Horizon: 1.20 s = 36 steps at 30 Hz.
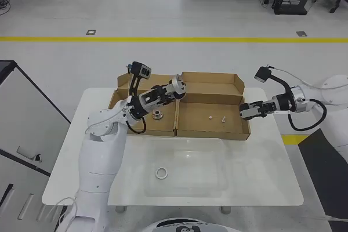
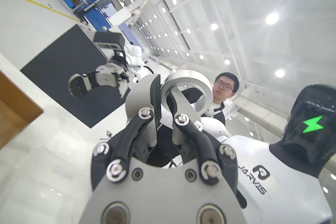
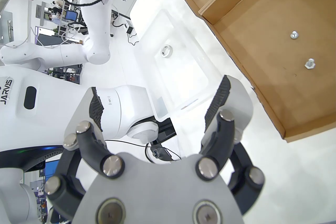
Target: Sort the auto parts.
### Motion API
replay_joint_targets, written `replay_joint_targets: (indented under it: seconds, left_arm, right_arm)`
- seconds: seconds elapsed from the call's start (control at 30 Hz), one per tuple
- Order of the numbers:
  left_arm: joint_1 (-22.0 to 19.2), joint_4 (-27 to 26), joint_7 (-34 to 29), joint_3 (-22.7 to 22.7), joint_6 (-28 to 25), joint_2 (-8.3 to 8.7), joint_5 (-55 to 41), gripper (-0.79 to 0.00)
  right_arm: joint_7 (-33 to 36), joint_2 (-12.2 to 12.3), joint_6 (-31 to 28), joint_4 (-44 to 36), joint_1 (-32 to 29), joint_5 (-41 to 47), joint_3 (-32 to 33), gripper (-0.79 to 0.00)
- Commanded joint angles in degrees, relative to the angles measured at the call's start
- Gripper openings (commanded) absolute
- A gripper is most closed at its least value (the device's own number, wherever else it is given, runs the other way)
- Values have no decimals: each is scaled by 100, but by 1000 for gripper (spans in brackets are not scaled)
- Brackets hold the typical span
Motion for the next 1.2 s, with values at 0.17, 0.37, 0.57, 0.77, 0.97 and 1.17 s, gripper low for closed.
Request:
replay_joint_targets:
  seconds: [0.17,0.37,0.57,0.77,0.97,1.17]
  left_arm:
    - [-436,457,575,-123,49,125,1335,-785]
    - [-642,684,678,-156,-133,263,2665,-785]
    - [-775,819,606,-33,-327,396,4056,-785]
    - [-847,921,767,2,-325,480,4607,-785]
    - [-848,921,774,6,-330,483,4613,-785]
    - [-772,867,860,49,-375,483,4546,-785]
  right_arm:
    - [0,0,0,0,0,0,0,0]
    - [0,0,0,0,0,0,0,0]
    - [0,0,0,0,0,0,0,0]
    - [0,0,0,0,0,0,0,0]
    - [0,0,0,0,0,0,0,0]
    - [0,0,0,0,0,0,0,0]
